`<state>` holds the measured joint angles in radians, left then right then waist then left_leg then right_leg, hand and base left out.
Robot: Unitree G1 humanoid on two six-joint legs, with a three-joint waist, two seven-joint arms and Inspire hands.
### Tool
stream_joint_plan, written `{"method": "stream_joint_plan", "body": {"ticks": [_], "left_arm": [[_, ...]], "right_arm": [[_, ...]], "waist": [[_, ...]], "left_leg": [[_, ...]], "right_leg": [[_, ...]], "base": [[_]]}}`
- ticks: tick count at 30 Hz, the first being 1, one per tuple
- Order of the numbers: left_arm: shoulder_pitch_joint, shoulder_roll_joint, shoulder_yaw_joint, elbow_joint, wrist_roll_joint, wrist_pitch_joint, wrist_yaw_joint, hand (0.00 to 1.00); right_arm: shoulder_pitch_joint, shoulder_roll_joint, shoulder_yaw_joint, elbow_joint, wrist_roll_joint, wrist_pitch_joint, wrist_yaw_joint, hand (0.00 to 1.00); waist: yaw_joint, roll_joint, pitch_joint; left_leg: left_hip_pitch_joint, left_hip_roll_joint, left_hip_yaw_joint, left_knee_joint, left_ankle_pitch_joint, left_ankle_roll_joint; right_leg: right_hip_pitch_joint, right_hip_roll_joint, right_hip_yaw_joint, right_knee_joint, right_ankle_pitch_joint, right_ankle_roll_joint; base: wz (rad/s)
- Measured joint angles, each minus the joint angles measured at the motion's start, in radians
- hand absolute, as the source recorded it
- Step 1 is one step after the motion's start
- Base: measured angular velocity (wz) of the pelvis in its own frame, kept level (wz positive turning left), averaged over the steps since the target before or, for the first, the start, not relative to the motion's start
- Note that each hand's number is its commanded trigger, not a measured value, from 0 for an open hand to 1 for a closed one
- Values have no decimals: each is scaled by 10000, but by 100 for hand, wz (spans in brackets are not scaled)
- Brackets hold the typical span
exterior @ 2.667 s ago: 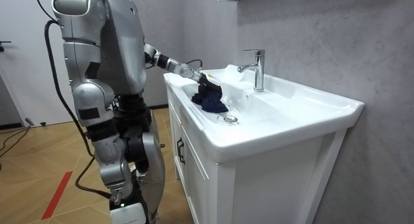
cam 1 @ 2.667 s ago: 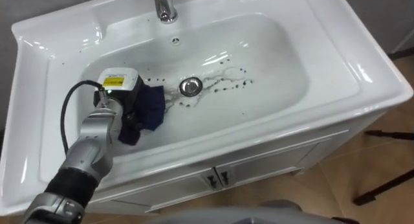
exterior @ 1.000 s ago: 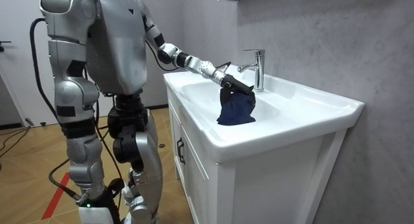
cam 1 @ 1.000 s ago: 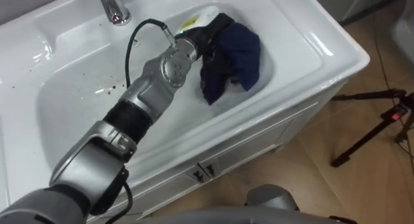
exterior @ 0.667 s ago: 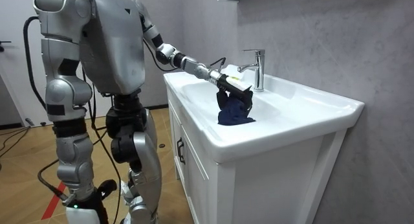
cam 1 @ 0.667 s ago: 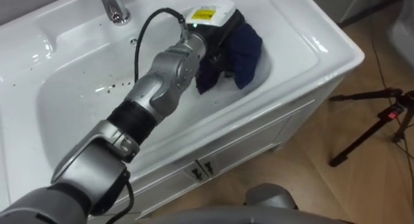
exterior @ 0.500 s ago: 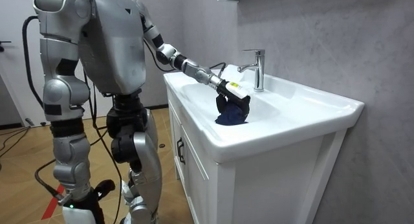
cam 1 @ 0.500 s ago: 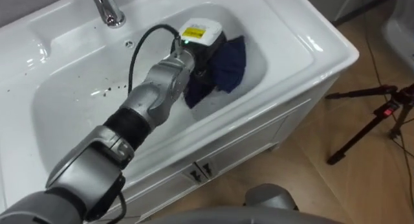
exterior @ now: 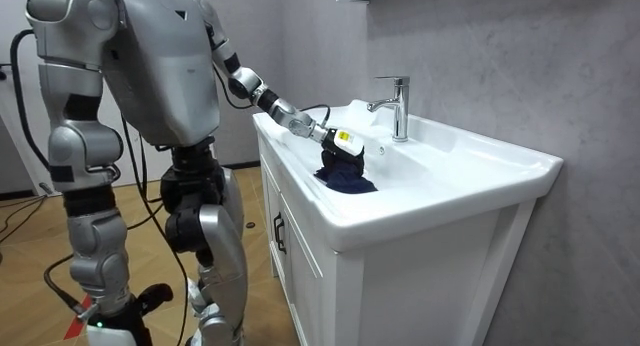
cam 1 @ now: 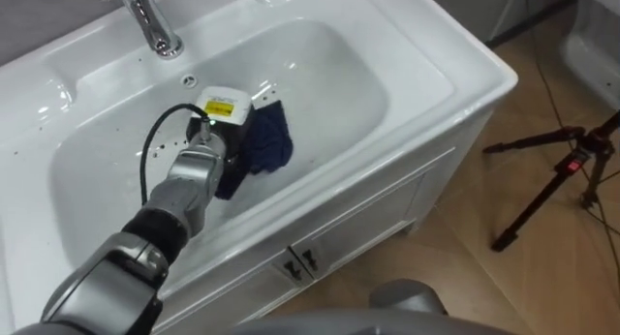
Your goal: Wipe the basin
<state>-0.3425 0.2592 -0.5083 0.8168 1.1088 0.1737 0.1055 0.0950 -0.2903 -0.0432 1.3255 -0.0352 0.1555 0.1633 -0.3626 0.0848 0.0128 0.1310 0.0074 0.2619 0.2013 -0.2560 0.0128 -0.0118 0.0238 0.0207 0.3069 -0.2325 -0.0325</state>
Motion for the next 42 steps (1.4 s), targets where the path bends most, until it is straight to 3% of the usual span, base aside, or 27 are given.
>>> {"method": "stream_joint_plan", "body": {"ticks": [7, 11, 16, 18, 21, 24, 30, 33, 42], "left_arm": [[-49, -1, 839, 759, 810, 58, 233, 100], [-552, 78, 1044, 1385, 1098, 103, 430, 100], [-452, 658, 1853, 1747, 1227, 140, 780, 100], [-89, 1130, 2237, 1764, 1519, 159, 1067, 100], [399, 1587, 2602, 1737, 1691, 294, 1665, 100], [789, 1587, 3079, 1452, 1825, 297, 2090, 100], [1494, 1555, 3088, 1228, 1947, 299, 2739, 100], [1530, 1409, 3088, 1229, 1947, 316, 2906, 100], [1848, 1382, 3089, 799, 1908, 441, 2953, 100]], "right_arm": [[-387, 82, 16, -74, -33, 186, -227, 0], [-475, 67, -5, -66, -130, 253, -382, 0], [-528, -7, -224, 21, -174, 462, -443, 0], [-349, -103, -280, -26, -169, 615, -604, 0], [-206, -212, -283, -26, -426, 718, -665, 0], [-189, -220, -283, -36, -546, 770, -755, 0], [-351, -167, -276, -174, -495, 801, -1200, 0], [-546, -125, -266, -146, -329, 842, -1258, 0], [-917, -51, 29, -51, -46, 857, -1191, 0]], "waist": [[195, -41, -64], [405, -19, -165], [691, 17, -179], [902, 20, -178], [1201, 22, -180], [1352, -2, -196], [1631, -38, -236], [1755, -54, -244], [1789, -117, -282]], "left_leg": [[-258, 28, 126, 50, 10, 16], [-903, 77, 71, 315, 33, 55], [-1225, 188, 102, 365, 58, 15], [-1209, 213, 109, 343, 87, -26], [-1193, 240, 18, 345, 118, -79], [-1078, 306, -38, 316, 132, -104], [-558, 408, -257, 187, 182, -186], [-345, 438, -455, 112, 183, -187], [-159, 528, -595, 36, 244, -292]], "right_leg": [[-456, 37, 58, 300, 9, -71], [-992, 29, -11, 402, 139, -115], [-1275, 149, 38, 357, 283, -239], [-1289, 194, 47, 382, 275, -289], [-1235, 216, -12, 320, 284, -337], [-1030, 264, -66, 129, 328, -400], [-310, 399, -114, -344, 430, -517], [-35, 437, -231, -545, 460, -565], [342, 493, -527, -844, 484, -692]], "base": [[-8], [2], [-10], [-3], [1], [11], [-2], [9], [8]]}}
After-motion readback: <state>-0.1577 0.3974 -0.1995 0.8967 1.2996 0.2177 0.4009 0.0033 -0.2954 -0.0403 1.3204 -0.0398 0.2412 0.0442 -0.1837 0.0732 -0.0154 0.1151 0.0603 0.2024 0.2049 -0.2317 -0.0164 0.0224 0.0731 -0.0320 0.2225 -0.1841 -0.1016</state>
